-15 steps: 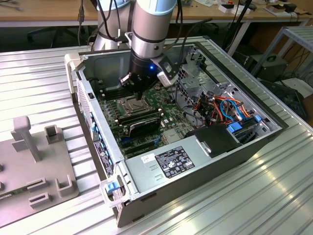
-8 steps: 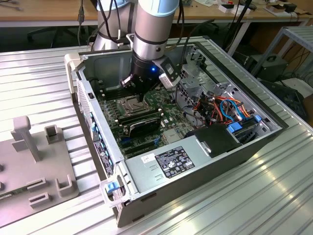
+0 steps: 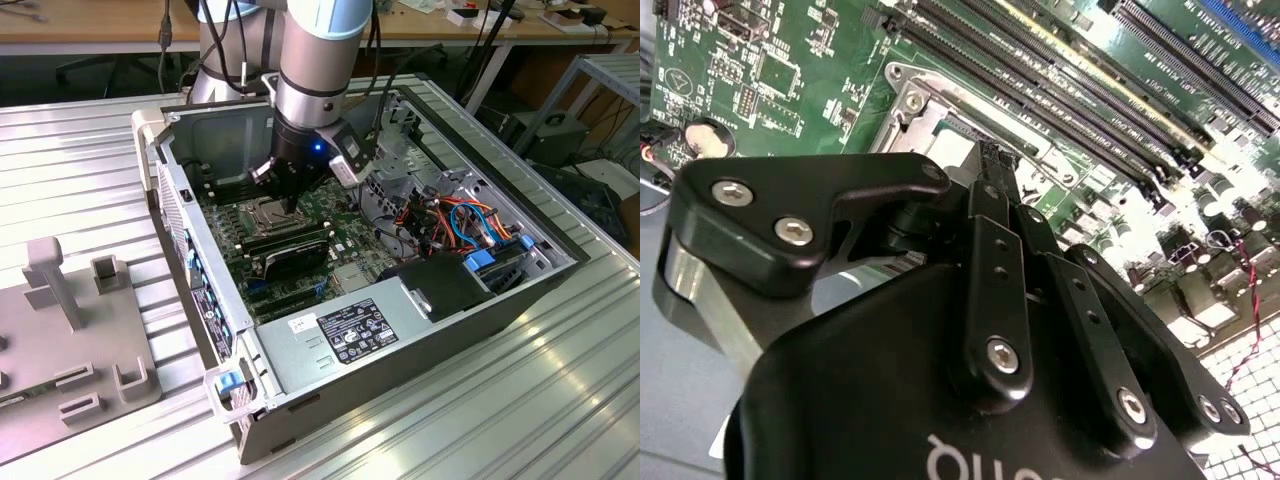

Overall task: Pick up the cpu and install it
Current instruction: 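Install the second cpu locking lever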

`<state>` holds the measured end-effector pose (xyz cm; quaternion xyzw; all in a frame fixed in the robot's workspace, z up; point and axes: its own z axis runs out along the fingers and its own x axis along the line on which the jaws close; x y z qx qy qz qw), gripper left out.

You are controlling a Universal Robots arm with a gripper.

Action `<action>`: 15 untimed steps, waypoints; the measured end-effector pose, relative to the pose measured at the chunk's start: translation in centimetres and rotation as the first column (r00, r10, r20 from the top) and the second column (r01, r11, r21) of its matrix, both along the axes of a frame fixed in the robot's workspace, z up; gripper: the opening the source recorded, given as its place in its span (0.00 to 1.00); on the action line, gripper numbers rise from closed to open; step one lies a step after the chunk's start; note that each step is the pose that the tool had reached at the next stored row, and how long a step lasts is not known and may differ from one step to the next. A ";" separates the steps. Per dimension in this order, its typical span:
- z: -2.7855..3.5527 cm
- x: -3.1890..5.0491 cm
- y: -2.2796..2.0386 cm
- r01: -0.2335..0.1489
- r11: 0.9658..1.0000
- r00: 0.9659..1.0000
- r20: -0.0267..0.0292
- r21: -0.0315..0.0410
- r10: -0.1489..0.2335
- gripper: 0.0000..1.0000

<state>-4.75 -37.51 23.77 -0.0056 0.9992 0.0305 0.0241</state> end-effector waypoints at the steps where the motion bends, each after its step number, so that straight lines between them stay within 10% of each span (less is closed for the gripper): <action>1: 0.00 0.00 -0.10 0.000 1.000 1.000 0.000 0.000 0.000 0.11; 15: 0.01 0.00 -0.59 0.000 1.000 1.000 0.000 0.000 0.000 0.11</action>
